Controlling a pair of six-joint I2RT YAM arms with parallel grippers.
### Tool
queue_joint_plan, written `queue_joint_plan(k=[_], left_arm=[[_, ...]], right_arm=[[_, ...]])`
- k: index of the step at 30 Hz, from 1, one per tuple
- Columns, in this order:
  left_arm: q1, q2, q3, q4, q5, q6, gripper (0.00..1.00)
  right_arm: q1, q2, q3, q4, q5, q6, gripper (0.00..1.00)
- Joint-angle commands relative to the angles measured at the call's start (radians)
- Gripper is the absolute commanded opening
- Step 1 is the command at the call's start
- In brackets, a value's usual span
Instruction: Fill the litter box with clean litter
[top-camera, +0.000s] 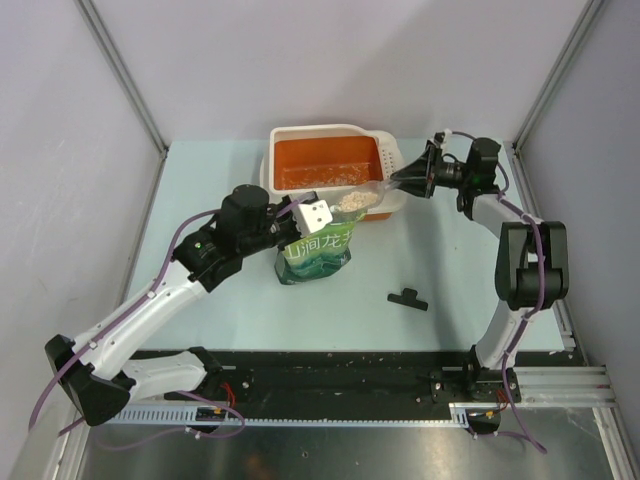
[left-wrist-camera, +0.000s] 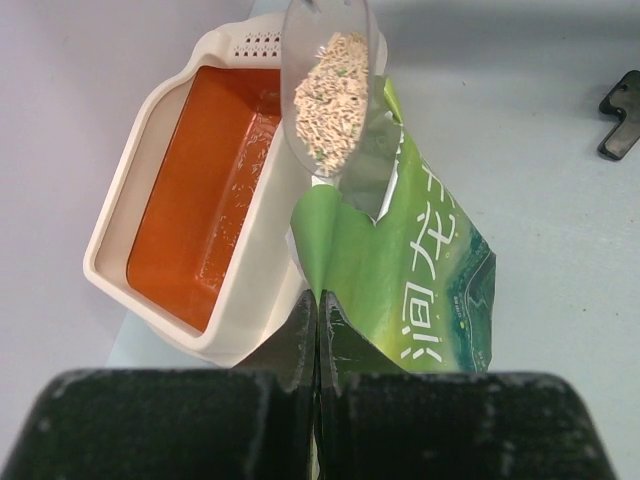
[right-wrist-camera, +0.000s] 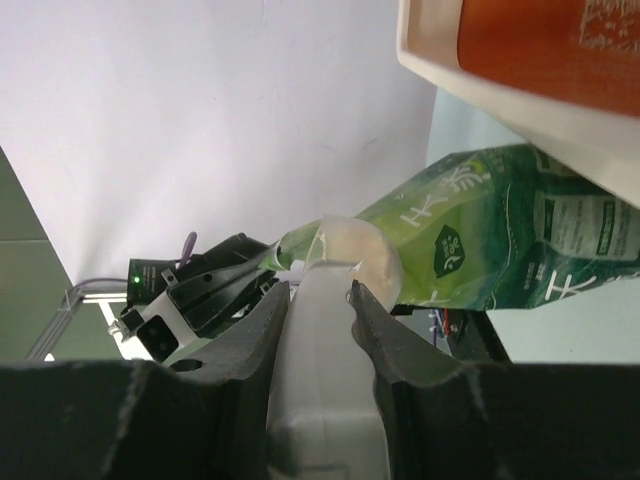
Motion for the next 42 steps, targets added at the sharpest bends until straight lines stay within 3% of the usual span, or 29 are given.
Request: queue_joint_plan(k=[1, 8, 12, 16, 25, 34, 42], left_arm=[[0.01, -0.015, 0.036, 0.03, -0.008, 0.031, 0.0], [0.013, -0.005, 0.034, 0.028, -0.016, 0.033, 0.0], [0.011, -0.006, 0.025, 0.021, -0.019, 0.031, 0.0], [0.014, 0.012, 0.042, 0.007, -0.021, 0.036, 0.0], [0.034, 0.051, 0.08, -0.009, -0.013, 0.03, 0.0], [0.051, 0.023, 0.07, -0.01, 0.005, 0.038, 0.0], [0.048, -0.034, 0.018, -0.012, 0.019, 0.054, 0.0]], right_arm=[[-0.007, 0.047, 0.104, 0.074, 0.022, 0.021, 0.0], [-0.007, 0.192, 0.321, -0.006, 0.05, -0.028, 0.0], [-0.007, 0.332, 0.525, -0.102, 0.082, -0.076, 0.0], [-0.006, 0.473, 0.78, -0.237, 0.131, -0.232, 0.0], [-0.007, 0.653, 1.148, -0.61, 0.321, -0.563, 0.0], [0.009, 0.619, 1.221, -0.788, 0.574, -0.778, 0.0], [0.078, 0.6, 1.193, -0.768, 0.581, -0.757, 0.0]])
